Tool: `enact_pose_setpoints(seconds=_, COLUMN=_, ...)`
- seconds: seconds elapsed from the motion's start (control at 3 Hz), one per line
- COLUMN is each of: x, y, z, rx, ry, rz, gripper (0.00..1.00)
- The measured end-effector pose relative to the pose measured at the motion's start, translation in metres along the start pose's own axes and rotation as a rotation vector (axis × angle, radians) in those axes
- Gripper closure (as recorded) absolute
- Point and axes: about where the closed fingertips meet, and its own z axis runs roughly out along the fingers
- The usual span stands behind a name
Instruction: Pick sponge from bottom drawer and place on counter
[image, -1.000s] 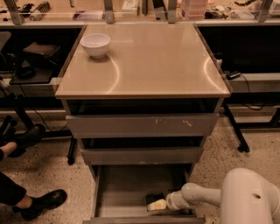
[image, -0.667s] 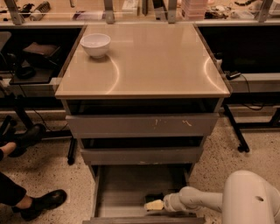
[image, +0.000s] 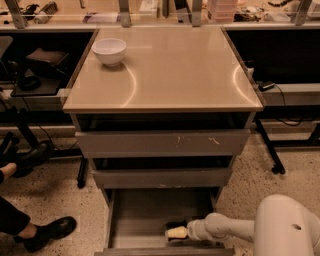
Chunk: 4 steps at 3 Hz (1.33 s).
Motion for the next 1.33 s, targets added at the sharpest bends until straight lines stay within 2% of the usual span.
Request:
enact_pose_setpoints(seconds=0.33, x=-0.009, y=0.013, z=-0.007, rx=-0.035, ry=-0.081, rz=-0.031, gripper=0.00)
enact_pose_setpoints(seconds=0.67, x=-0.008, y=0.026, z=-0.012, rx=-0.115, ry=-0.204, rz=-0.108, gripper=0.00)
enact_pose_setpoints(seconds=1.0, x=-0.025, y=0.034, z=-0.032, rx=-0.135, ry=-0.296, rz=-0.136, gripper=0.00)
enact_pose_setpoints(seconds=1.33, x=-0.019, y=0.041, z=-0.013, rx=-0.098, ry=-0.293, rz=-0.154, gripper=0.00)
